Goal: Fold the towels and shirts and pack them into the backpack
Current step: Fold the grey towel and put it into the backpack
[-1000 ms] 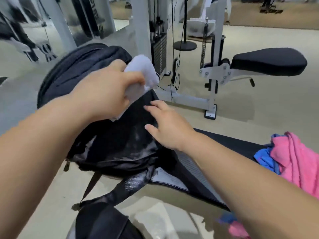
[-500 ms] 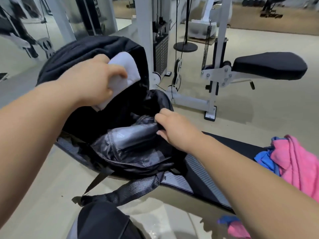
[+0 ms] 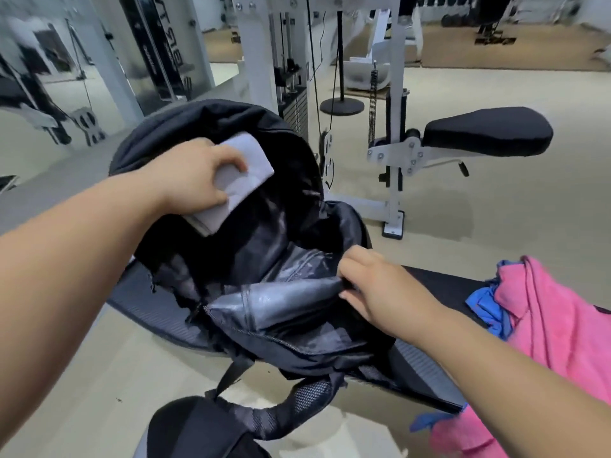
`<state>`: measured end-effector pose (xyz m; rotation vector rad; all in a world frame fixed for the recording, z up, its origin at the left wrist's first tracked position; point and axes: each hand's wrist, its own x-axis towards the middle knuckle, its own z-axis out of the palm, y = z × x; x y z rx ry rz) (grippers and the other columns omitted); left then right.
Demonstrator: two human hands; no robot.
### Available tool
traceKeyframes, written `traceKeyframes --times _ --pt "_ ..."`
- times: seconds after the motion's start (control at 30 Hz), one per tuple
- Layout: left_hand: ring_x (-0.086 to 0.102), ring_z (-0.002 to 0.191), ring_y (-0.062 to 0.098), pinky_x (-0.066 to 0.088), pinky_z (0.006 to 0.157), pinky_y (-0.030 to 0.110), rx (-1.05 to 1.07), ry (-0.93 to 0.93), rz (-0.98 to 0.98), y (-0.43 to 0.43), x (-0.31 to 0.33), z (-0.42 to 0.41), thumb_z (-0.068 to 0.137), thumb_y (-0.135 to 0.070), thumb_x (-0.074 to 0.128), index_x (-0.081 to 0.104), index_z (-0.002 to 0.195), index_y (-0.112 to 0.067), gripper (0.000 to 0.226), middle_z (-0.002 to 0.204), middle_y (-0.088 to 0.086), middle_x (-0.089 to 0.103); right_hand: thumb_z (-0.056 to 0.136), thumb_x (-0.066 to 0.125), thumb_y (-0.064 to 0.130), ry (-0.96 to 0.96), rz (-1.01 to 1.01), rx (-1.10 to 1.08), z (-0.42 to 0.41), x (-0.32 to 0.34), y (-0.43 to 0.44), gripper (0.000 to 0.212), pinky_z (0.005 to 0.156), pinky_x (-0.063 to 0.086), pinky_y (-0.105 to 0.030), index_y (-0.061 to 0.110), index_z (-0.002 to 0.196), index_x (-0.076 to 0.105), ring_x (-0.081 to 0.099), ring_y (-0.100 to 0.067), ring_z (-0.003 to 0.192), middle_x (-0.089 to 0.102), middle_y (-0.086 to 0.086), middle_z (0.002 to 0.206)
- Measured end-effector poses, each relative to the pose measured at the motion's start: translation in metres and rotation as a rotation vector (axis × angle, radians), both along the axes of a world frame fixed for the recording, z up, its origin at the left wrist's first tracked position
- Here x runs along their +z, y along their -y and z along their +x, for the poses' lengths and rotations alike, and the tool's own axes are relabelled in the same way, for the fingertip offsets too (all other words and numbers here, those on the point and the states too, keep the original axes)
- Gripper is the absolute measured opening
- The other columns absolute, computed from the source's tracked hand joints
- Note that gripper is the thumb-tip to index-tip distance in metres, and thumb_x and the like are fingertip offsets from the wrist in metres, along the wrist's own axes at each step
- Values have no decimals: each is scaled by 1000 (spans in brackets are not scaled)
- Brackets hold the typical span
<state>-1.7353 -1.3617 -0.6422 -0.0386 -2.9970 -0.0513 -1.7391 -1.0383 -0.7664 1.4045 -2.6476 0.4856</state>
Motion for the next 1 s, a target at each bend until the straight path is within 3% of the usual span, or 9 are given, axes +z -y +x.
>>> traceKeyframes --times 0.13,0.23,0.4,0.53,0.63,0.7,0.83,1.0 --pt "59 98 28 48 89 38 -141 188 -40 -60 -17 -16 69 -31 73 58 118 -45 53 108 6 62 89 66 18 -8 -4 43 15 -5 4 16 76 48 -36 18 96 52 49 -23 94 48 1 107" --pt "61 99 25 51 87 35 -123 329 -20 -88 -51 -35 74 -24 77 60 121 -41 52 112 4 62 89 66 18 6 -19 37 19 -7 0 16 75 50 -39 17 96 52 49 -23 94 49 1 108" --pt "50 113 15 41 90 26 44 450 437 -76 -125 -44 79 -16 80 59 127 -34 55 132 -7 49 91 66 20 2 -11 40 23 -12 -13 16 77 50 -39 17 100 53 48 -22 94 49 2 110" --pt "44 133 16 37 107 27 92 468 738 -53 -163 -40 82 -7 78 60 127 -35 56 143 -6 47 94 64 29 13 -2 48 24 -17 -29 18 80 49 -36 19 103 52 45 -20 94 48 2 111" --pt "38 137 12 34 94 3 22 494 846 -52 -175 -41 87 2 70 55 138 -18 57 144 -4 41 93 64 37 30 -3 26 24 -22 -36 25 80 49 -34 20 107 52 45 -19 96 47 4 114" --pt "38 133 9 33 88 -1 -34 562 803 -54 -186 -41 87 3 69 52 141 -17 60 143 -4 42 90 67 39 54 -6 12 25 -25 -37 31 81 49 -35 20 110 52 45 -19 99 45 5 117" --pt "43 132 15 34 103 23 -71 675 590 -51 -199 -51 90 -13 71 48 145 -33 63 149 -5 43 89 67 39 63 6 5 23 -26 -37 34 83 50 -36 22 113 51 45 -18 101 44 7 119" --pt "48 129 13 32 100 17 -150 513 310 -50 -199 -58 90 -33 74 43 151 -30 68 151 -2 47 88 67 37 64 32 6 22 -27 -37 33 83 50 -35 22 113 50 45 -17 99 44 7 117"
